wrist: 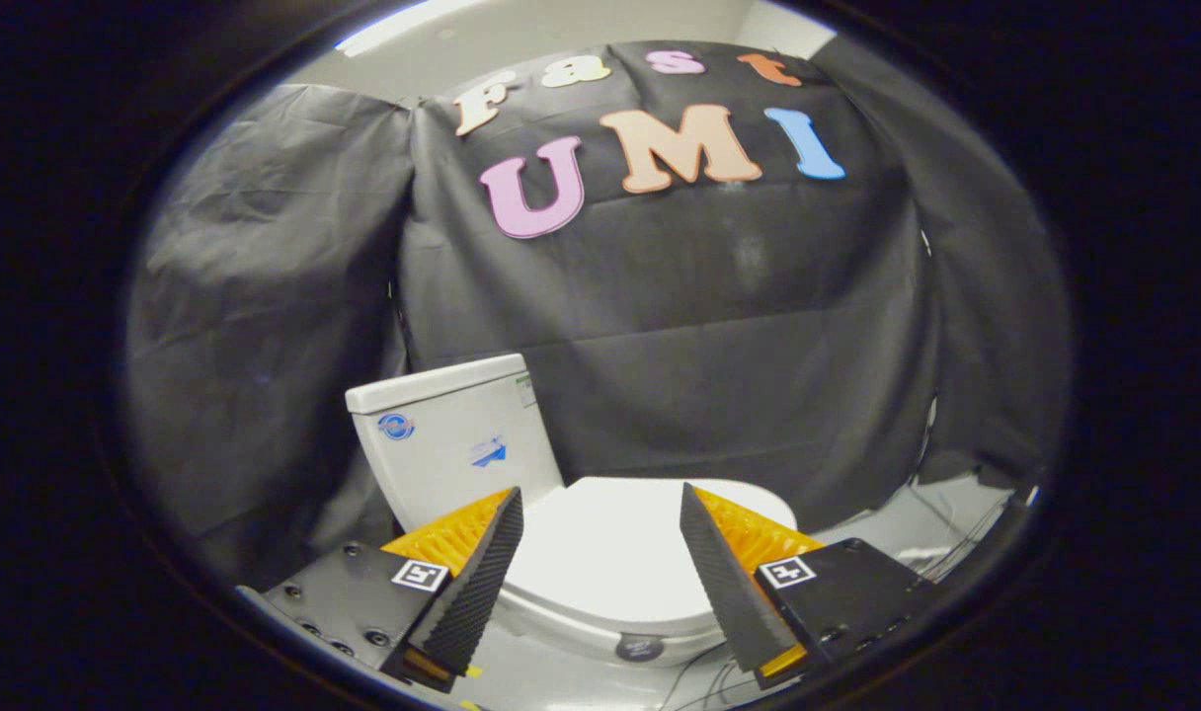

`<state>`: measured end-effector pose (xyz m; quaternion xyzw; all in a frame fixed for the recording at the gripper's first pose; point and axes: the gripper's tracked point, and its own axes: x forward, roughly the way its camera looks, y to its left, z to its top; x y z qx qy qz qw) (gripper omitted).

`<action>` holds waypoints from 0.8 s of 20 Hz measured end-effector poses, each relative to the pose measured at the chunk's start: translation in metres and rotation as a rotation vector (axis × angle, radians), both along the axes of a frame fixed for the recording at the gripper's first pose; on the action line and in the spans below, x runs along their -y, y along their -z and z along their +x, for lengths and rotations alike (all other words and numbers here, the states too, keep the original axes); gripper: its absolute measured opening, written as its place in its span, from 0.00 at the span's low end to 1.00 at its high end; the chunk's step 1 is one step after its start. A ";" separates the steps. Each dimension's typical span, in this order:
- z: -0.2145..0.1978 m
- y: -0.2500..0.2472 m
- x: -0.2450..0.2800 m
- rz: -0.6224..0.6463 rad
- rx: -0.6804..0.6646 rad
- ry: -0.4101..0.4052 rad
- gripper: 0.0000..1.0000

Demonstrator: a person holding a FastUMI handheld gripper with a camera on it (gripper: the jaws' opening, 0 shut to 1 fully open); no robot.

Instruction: Open the toilet lid.

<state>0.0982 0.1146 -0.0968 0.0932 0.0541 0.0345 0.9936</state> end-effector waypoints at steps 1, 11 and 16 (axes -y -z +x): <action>-0.004 0.013 -0.001 -0.002 -0.038 -0.002 0.98; -0.023 0.155 0.021 0.164 -0.326 0.069 0.99; -0.027 0.181 0.040 0.298 -0.393 0.144 0.99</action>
